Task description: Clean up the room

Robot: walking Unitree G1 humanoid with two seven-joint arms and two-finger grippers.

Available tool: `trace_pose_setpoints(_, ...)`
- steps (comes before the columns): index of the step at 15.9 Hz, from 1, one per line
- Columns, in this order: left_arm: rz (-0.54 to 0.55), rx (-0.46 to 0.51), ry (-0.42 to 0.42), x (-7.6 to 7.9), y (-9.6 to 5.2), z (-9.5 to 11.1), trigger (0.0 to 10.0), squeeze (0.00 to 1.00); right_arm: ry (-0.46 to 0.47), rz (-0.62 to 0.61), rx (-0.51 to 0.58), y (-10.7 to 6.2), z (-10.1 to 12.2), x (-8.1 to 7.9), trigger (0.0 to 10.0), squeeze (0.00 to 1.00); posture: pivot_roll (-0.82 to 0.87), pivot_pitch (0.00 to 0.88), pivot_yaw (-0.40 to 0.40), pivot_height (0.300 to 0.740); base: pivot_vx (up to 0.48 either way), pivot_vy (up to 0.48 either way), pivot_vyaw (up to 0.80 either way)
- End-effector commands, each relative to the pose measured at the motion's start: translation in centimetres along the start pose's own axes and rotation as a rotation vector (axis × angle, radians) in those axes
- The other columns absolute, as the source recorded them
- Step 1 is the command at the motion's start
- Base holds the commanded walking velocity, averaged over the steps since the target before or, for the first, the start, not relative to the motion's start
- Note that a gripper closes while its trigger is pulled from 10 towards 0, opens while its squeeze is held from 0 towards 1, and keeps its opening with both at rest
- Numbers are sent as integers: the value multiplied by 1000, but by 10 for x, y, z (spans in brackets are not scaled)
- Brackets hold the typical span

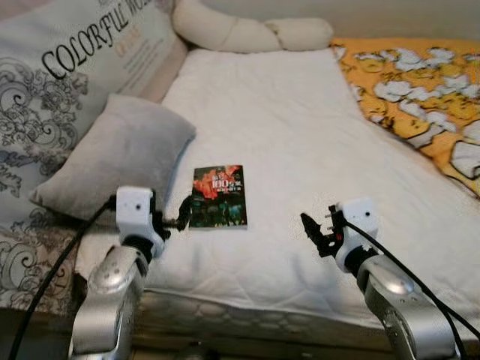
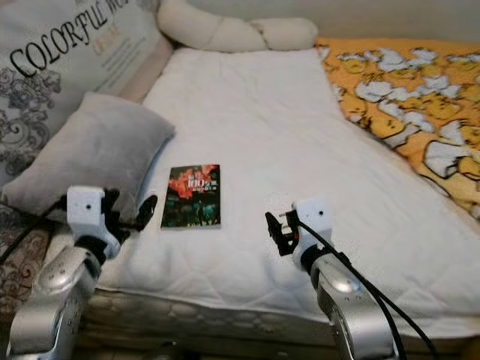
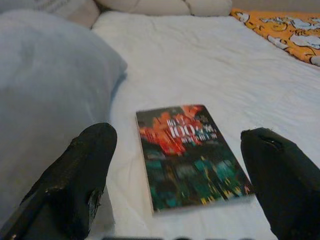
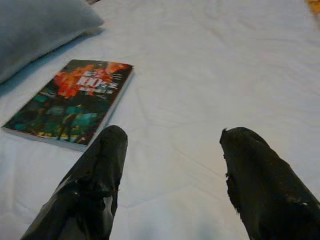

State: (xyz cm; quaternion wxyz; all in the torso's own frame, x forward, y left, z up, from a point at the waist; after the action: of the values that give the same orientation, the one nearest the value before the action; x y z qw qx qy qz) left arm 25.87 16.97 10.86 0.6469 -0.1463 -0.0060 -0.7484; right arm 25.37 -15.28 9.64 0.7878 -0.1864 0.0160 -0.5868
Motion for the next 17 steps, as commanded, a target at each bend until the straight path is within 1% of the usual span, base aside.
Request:
trace_pose_setpoints(1,-4,-20,30,5,-2,1,10000,78,-13,-27,-14,4,0,4,10000,0,-20,0,32,740,0,-244,0)
trace_pose_setpoints(2,-11,-28,65,7,-4,-1,10000,82,10,-44,-26,5,-1,5,10000,0,-17,0,30,740,0,-244,0)
trace_pose_setpoints(5,16,-24,45,6,-6,1,10000,90,12,-41,-26,8,0,4,10000,0,-8,0,19,740,0,-162,0)
trace_pose_setpoints(7,50,-28,34,1,-7,3,10000,94,-77,-70,-24,13,3,3,10000,0,-26,0,21,740,0,-285,0)
trace_pose_setpoints(8,58,-34,31,-1,-7,1,10000,90,-126,-97,-17,16,6,6,10000,0,-34,0,19,740,0,-289,0)
trace_pose_setpoints(9,62,-37,29,-1,-7,-1,10000,86,-133,-102,-15,17,8,7,10000,0,-35,0,17,740,0,-289,0)
trace_pose_setpoints(11,59,-41,26,2,-6,-2,10000,90,-115,-101,-14,18,8,9,10000,0,-35,0,18,740,0,-296,0)
trace_pose_setpoints(14,41,-43,33,8,-4,-2,10000,90,-49,-56,-7,16,5,8,10000,0,-29,0,13,740,0,-360,0)
trace_pose_setpoints(17,50,-38,43,6,-2,-1,10000,86,-56,-56,-2,16,7,7,10000,0,-33,0,13,740,0,-480,0)
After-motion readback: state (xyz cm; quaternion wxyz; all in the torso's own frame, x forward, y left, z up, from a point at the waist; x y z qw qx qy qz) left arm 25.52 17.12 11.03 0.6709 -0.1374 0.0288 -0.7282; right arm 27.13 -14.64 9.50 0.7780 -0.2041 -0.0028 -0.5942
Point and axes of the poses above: a point about 5 cm out from each wrist's last joint towards the gripper, its own y axis pointing out of the wrist towards the gripper, its own z axis along the axis of the wrist's last joint, x = y × z, the point moved 1 cm from there along y, pointing out of the wrist towards the gripper, and after that the axes turned 10 degrees about -y, right-handed, at the moved point
